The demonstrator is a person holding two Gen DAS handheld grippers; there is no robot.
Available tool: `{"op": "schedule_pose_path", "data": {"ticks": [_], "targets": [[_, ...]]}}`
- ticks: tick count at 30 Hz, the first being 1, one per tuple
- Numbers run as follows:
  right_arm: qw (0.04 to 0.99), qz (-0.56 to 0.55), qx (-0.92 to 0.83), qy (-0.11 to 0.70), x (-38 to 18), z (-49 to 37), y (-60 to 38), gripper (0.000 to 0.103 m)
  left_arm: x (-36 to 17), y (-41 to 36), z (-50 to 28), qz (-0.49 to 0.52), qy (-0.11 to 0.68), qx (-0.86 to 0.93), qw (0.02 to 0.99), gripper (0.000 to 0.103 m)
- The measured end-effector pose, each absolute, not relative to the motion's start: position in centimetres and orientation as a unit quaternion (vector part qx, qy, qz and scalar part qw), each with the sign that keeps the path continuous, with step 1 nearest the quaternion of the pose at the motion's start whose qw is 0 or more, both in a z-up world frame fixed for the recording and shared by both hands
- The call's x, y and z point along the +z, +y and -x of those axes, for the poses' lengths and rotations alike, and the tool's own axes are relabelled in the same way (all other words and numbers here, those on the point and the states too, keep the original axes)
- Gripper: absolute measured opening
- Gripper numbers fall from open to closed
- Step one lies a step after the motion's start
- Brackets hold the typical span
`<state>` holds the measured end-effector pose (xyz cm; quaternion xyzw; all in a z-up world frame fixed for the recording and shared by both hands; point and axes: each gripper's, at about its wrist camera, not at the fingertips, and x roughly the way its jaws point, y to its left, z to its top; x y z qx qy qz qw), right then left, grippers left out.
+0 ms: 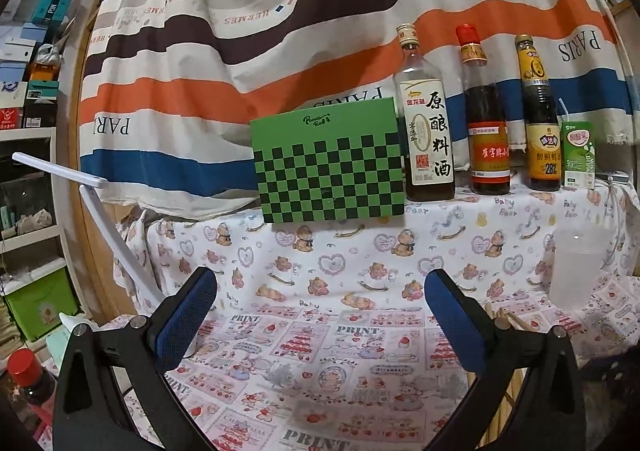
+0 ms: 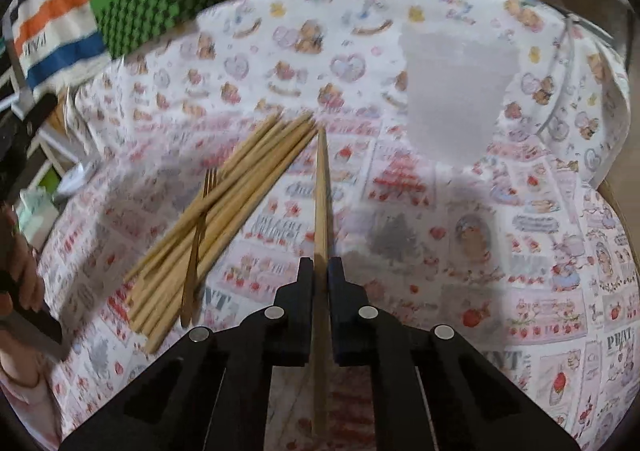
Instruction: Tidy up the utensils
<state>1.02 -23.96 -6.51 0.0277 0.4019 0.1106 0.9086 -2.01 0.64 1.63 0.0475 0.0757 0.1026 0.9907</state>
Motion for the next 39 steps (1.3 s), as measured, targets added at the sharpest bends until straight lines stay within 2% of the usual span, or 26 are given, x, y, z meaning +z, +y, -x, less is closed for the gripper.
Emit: {"op": "schedule_pose_path", "data": {"ticks": [10,14,15,16,21,26,27,28,34,37,39], "targets": [[0.959,-0.043,0.095,0.263,-1.9,1.6,-25.7,0.008,2.4,1.3,2.9,-0.020,0.058,0.071,0.996,0.103],[0.968,-0.043,0.090,0.232,-0.6,2.2,-26.2,0.008,2.4,1.7,2.4,-0.002,0.083,0.025,0.996,0.101],[0.968,-0.046,0.089,0.229,-0.5,2.3,-26.4,0.008,2.3,1.5,2.2,-0.007,0.091,0.020,0.996,0.088],[0.968,-0.050,0.089,0.228,-0.4,2.4,-26.6,0.008,2.1,1.1,1.8,-0.013,0.103,0.013,0.994,0.069],[0.969,-0.056,0.084,0.225,-0.5,2.5,-27.0,0.008,0.3,-0.7,-0.3,-0.018,0.208,-0.085,0.974,0.046],[0.966,-0.057,0.079,0.237,-0.9,2.2,-27.0,0.008,-2.3,-4.1,-1.6,-0.053,0.322,-0.174,0.929,0.044],[0.965,-0.061,0.080,0.241,-1.0,2.1,-27.0,0.008,-3.0,-4.4,-1.8,-0.059,0.340,-0.178,0.922,0.036],[0.965,-0.064,0.080,0.243,-1.1,2.0,-27.1,0.008,-3.4,-4.7,-1.9,-0.060,0.347,-0.174,0.920,0.028],[0.964,-0.069,0.079,0.245,-1.2,1.9,-27.2,0.008,-4.1,-6.5,-1.2,-0.086,0.368,-0.199,0.904,0.028],[0.964,-0.067,0.078,0.245,-1.4,1.8,-27.2,0.008,-4.2,-5.8,-1.9,-0.063,0.382,-0.195,0.901,0.019],[0.964,-0.065,0.079,0.247,-1.5,1.7,-27.1,0.008,-4.3,-5.5,-2.4,-0.052,0.391,-0.202,0.896,0.019]]}}
